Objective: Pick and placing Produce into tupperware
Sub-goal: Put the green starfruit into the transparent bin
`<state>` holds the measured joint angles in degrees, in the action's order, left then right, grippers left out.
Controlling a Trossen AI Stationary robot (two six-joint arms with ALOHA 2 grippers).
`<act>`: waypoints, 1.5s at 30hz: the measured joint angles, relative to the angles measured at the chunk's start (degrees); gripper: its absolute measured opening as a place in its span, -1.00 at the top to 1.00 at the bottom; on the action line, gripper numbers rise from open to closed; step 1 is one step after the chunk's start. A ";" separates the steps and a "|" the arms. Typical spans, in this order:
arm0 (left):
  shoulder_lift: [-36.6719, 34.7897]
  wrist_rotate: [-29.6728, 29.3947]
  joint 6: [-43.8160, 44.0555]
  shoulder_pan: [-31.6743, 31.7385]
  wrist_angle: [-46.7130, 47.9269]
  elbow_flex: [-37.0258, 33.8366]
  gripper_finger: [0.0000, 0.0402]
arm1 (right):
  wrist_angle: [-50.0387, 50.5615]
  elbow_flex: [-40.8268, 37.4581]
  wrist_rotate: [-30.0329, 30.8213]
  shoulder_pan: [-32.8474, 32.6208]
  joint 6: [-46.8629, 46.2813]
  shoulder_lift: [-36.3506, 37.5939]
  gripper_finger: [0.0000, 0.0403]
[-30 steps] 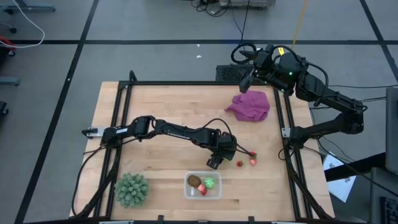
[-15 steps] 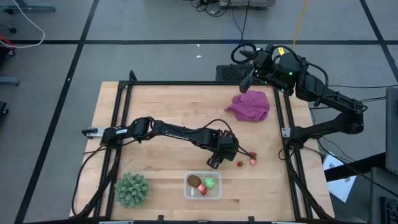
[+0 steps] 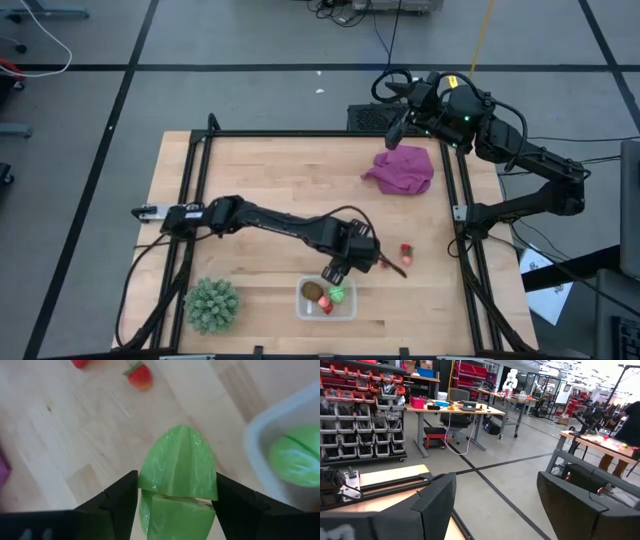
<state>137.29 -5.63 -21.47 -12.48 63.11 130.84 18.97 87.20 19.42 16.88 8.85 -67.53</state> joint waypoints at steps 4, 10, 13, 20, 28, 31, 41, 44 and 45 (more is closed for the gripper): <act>0.00 -0.58 3.23 -2.55 3.46 0.92 -0.13 | 0.22 0.00 0.00 0.00 -0.86 0.00 -0.33; 0.00 -2.00 6.95 -5.40 5.00 1.96 -0.13 | 0.24 0.00 0.00 0.00 -2.61 0.00 -0.33; 0.00 -2.01 7.96 -6.21 5.17 2.60 -0.13 | 0.60 0.00 -0.01 0.00 -3.40 0.00 -0.33; -0.02 -1.97 10.95 -7.72 6.76 2.68 -0.13 | 1.07 0.00 0.00 0.00 -3.72 0.00 -0.33; -0.02 -1.90 14.23 -9.56 7.63 2.68 -0.13 | 1.07 0.00 0.00 0.00 -6.40 0.00 -0.33; -0.02 -1.64 16.37 -9.82 7.23 2.68 -0.13 | 1.07 0.00 -0.01 -0.04 -7.94 0.00 -0.33; -0.02 0.17 22.32 -10.25 6.84 2.65 -0.13 | 1.07 0.00 -0.02 -1.82 -8.64 0.00 -0.33; -0.02 0.99 23.03 -10.09 5.63 2.65 -0.13 | 1.07 0.00 -0.01 -2.13 -8.57 0.00 -0.33; -0.02 1.73 23.12 -10.02 4.89 2.37 -0.13 | 1.07 0.00 -0.02 -2.23 -8.57 0.00 -0.33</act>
<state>137.27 -3.90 1.66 -22.50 68.00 133.20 20.04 87.20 19.40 14.65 0.27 -67.53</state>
